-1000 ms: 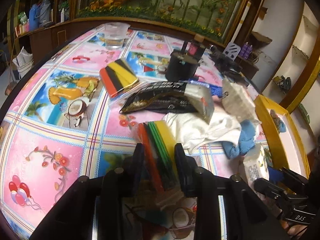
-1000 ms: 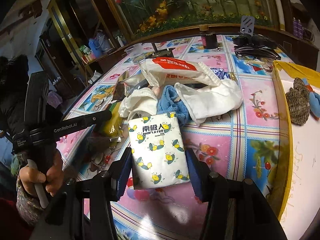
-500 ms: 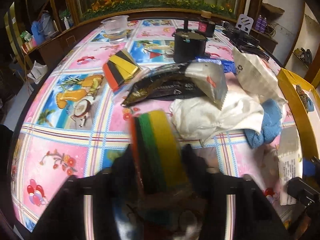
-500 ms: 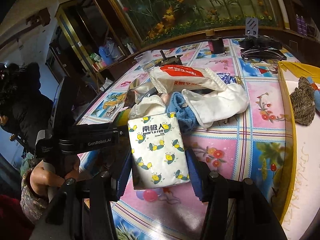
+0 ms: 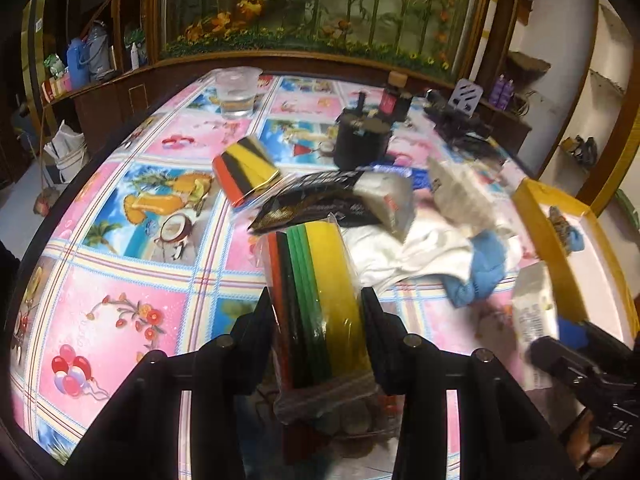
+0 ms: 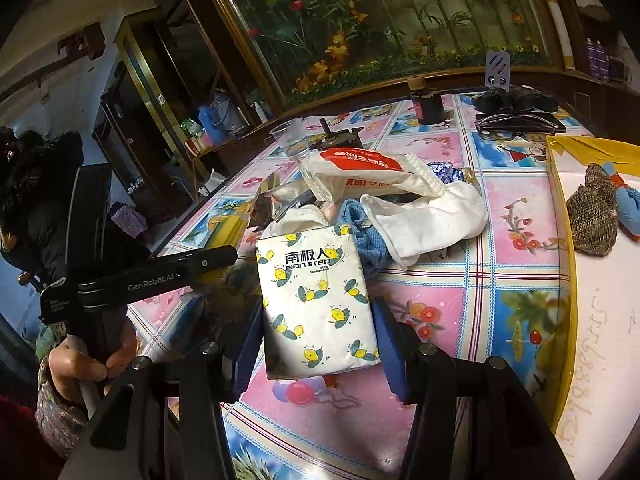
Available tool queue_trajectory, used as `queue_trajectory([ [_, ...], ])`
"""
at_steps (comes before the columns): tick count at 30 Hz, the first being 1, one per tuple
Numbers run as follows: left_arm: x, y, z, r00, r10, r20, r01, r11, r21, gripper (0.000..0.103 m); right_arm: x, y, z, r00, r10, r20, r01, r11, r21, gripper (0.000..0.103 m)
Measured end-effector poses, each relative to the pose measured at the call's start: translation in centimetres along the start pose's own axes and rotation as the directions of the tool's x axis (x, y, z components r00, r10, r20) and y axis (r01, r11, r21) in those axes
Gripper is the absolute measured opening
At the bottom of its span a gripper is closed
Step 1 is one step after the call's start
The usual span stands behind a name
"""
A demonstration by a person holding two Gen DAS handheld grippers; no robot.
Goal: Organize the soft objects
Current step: 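Carry the sponges and tissue pack toward the yellow-rimmed box, then lower the sponges and tissue pack into the box and open both tools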
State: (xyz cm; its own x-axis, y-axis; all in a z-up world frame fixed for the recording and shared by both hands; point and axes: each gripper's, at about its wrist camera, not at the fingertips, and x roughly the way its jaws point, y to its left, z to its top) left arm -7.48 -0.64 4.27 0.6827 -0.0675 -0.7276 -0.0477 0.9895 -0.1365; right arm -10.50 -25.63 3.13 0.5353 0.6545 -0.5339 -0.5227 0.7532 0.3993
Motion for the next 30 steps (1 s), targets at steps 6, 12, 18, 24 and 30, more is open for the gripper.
queue_trajectory([
  [6, -0.5, -2.9, 0.2, 0.998, -0.058, 0.013, 0.057, 0.997, 0.044, 0.040, -0.5, -0.2, -0.1, 1.000, -0.009, 0.023, 0.009, 1.000, 0.009, 0.057],
  [12, -1.8, -6.8, 1.1, 0.993, -0.116, 0.033, 0.112, 0.987, 0.117, 0.040, -1.9, -2.5, 0.0, 0.999, 0.019, 0.036, -0.023, 0.993, 0.113, 0.057],
  [18, -2.0, -11.6, 1.7, 0.979, -0.203, 0.012, 0.197, 0.963, 0.185, 0.040, -6.8, -5.8, 1.2, 0.992, -0.009, 0.128, -0.018, 0.978, 0.210, 0.057],
  [24, -1.8, -17.6, 1.8, 0.955, -0.295, -0.041, 0.295, 0.918, 0.265, 0.040, -12.0, -10.7, 2.9, 0.980, -0.104, 0.171, 0.046, 0.948, 0.314, 0.057],
  [30, -0.4, -23.7, 1.2, 0.931, -0.343, -0.122, 0.364, 0.869, 0.336, 0.040, -15.2, -15.4, 5.4, 0.969, -0.216, 0.123, 0.152, 0.907, 0.393, 0.057],
])
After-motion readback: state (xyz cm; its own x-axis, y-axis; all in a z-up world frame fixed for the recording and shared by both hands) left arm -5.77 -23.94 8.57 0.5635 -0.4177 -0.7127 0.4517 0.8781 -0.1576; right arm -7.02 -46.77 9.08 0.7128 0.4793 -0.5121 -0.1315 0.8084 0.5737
